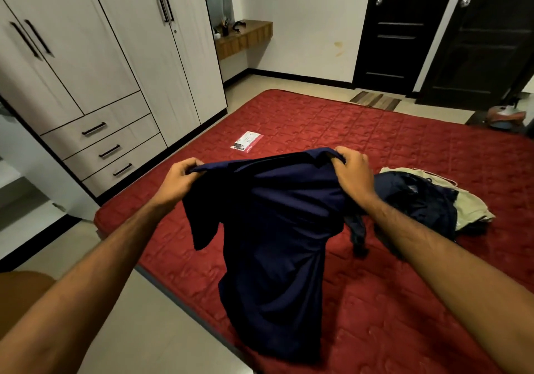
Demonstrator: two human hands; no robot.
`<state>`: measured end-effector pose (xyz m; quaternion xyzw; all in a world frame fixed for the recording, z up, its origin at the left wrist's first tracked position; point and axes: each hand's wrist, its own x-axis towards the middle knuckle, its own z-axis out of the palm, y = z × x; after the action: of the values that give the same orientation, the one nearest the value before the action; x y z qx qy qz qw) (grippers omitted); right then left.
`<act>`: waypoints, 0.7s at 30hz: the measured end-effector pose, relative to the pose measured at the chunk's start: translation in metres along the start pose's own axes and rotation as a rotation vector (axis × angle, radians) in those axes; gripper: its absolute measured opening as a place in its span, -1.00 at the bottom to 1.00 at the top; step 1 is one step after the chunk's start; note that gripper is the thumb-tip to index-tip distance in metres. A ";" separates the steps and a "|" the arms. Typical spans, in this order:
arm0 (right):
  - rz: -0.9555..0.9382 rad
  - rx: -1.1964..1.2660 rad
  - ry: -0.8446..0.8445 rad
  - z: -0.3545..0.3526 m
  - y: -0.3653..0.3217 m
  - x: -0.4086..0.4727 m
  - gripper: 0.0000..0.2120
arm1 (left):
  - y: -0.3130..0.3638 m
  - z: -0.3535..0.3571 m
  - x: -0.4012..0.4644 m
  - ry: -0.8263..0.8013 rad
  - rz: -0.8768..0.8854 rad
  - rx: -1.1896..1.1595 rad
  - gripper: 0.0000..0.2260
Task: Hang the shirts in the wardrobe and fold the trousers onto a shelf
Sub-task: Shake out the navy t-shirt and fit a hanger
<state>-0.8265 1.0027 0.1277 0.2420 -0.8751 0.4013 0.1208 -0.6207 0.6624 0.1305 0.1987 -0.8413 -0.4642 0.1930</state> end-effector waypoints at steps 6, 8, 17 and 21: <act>-0.128 0.101 -0.545 -0.022 0.007 0.030 -0.77 | -0.004 -0.048 0.014 -0.187 0.378 0.801 -0.52; -0.042 0.240 -0.653 -0.018 0.010 0.036 -0.78 | -0.001 -0.060 0.019 -0.194 0.418 0.856 -0.49; -0.038 0.011 -0.695 0.063 0.030 0.052 -0.75 | -0.054 -0.033 0.068 -0.346 -0.006 0.170 -0.47; 0.043 -0.080 -0.732 0.119 0.062 0.059 -0.67 | -0.113 -0.006 0.114 -0.334 -0.048 0.100 -0.42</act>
<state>-0.9113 0.9276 0.0340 0.3463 -0.8802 0.2561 -0.1994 -0.6972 0.5444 0.0524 0.1481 -0.8788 -0.4527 0.0291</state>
